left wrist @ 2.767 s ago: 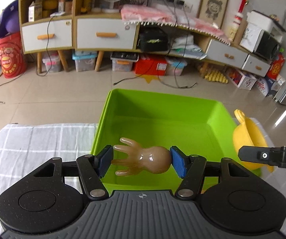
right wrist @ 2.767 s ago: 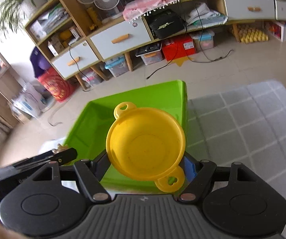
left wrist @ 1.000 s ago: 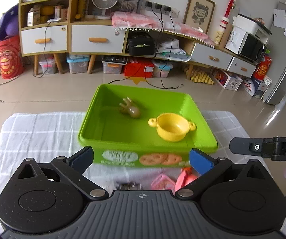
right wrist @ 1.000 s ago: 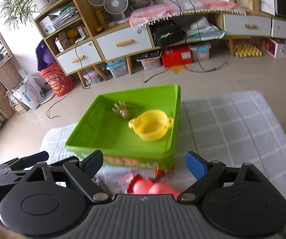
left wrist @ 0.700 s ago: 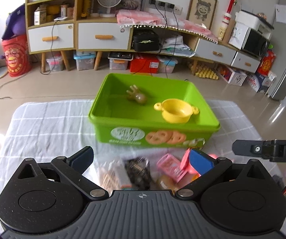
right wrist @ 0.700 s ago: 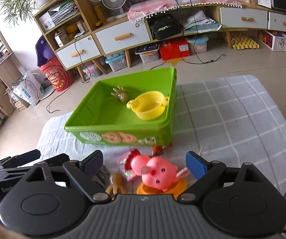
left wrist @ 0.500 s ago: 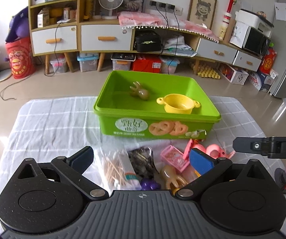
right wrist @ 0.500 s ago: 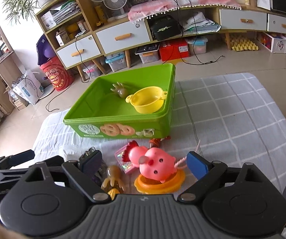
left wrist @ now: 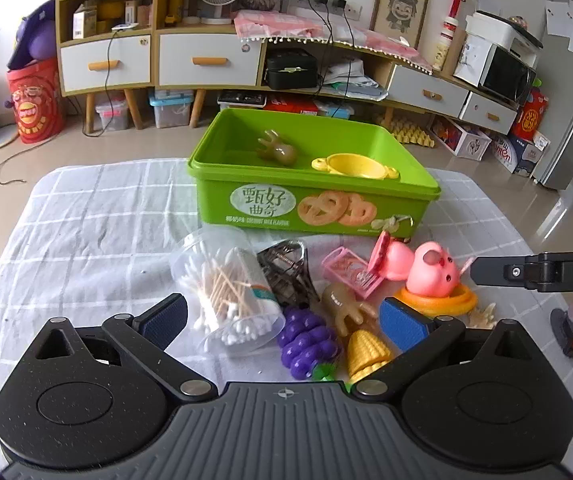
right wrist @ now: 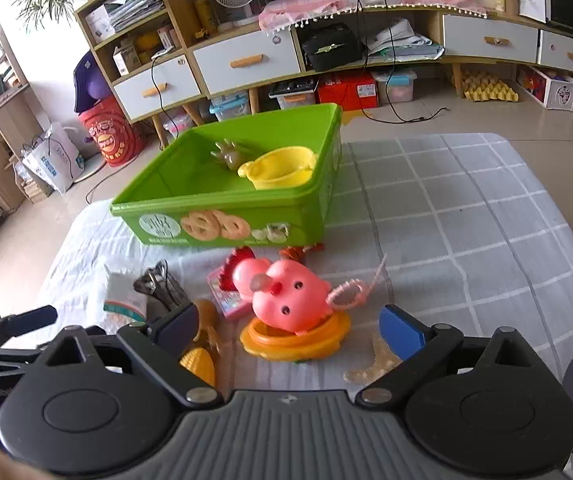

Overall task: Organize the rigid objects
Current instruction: 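Withdraw both tools from the bin back toward the remaining toys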

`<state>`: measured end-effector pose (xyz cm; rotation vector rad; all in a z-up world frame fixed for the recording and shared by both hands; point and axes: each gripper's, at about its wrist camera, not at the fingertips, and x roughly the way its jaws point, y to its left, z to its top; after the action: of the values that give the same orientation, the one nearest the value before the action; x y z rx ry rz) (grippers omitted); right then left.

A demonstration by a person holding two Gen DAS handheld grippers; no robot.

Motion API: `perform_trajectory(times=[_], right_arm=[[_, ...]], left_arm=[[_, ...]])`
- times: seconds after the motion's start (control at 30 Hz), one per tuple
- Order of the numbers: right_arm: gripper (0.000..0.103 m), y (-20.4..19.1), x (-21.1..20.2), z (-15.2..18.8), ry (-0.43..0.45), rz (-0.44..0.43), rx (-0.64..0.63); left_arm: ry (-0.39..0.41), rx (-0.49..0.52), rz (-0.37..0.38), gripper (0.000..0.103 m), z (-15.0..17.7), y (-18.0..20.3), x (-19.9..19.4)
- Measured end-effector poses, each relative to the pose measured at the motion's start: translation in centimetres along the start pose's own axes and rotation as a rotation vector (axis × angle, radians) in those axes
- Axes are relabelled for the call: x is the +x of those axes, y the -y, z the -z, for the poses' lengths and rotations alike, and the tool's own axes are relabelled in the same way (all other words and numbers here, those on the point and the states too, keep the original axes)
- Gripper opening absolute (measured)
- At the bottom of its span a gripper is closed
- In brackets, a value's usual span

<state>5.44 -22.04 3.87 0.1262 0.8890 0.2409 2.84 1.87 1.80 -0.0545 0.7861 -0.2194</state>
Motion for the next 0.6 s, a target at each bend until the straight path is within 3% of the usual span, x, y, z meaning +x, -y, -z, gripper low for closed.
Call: perform_trajectory(times=[0.33, 0.6], right_arm=[[0.081, 1.5, 0.2, 1.6, -0.037, 0.060, -0.056], [0.081, 3.6, 0.7, 2.7, -0.103, 0.109, -0.028]], left_arm=[[-0.010, 0.046, 0.025, 0.101, 1.8, -0.1, -0.4], [-0.065, 0.078, 0.098, 0.101, 3.4, 1.4, -0.1]])
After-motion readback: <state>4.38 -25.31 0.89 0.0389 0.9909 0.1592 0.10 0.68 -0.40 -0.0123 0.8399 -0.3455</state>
